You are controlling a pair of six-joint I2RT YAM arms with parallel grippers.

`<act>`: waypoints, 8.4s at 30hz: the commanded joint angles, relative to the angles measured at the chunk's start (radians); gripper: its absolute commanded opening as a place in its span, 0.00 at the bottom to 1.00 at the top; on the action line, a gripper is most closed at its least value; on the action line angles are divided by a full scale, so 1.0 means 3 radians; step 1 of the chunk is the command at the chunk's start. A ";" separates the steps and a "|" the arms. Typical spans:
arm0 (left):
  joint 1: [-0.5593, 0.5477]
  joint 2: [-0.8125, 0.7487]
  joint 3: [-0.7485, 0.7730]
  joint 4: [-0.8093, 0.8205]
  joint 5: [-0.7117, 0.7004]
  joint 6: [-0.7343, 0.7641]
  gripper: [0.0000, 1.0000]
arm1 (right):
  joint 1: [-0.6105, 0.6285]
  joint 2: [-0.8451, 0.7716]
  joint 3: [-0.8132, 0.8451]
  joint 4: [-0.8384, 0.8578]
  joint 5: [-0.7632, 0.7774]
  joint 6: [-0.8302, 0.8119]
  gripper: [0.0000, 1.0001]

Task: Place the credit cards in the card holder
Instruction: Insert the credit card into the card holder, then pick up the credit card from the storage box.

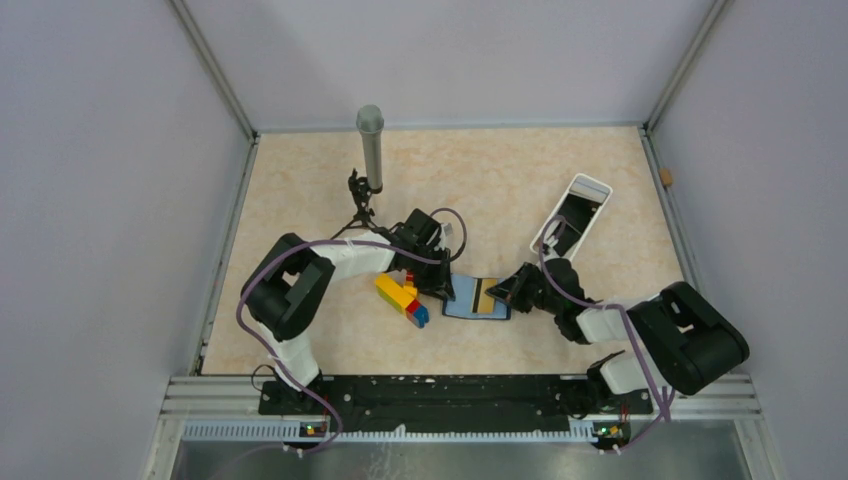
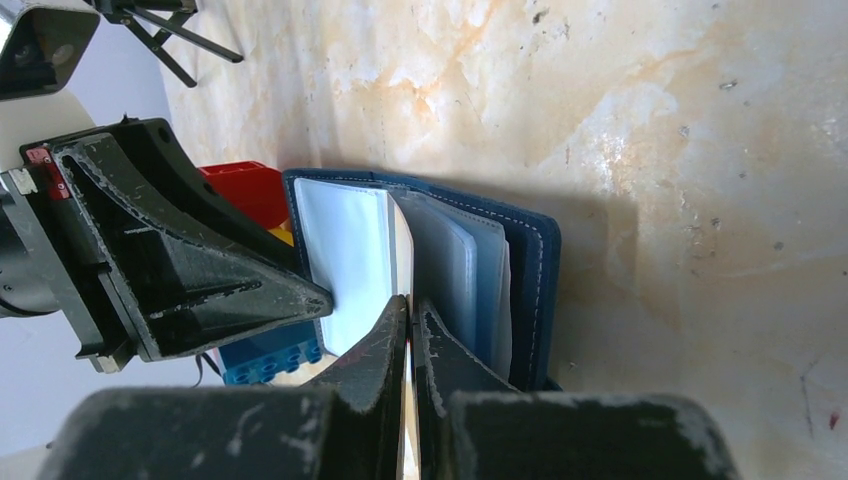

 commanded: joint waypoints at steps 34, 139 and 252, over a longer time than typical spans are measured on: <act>0.0009 0.0135 0.0093 0.0071 0.0201 0.0076 0.22 | 0.0478 0.0266 0.0329 -0.0749 0.0328 -0.0175 0.17; 0.0386 0.0049 0.0474 -0.0684 0.0269 0.0431 0.03 | -0.1022 0.0331 0.2854 -0.3978 0.0878 -0.3007 0.54; 0.0387 -0.0276 0.0441 -0.0603 0.0189 0.0333 0.00 | -0.0579 -0.0711 0.3215 -0.4279 0.0294 -0.2224 0.00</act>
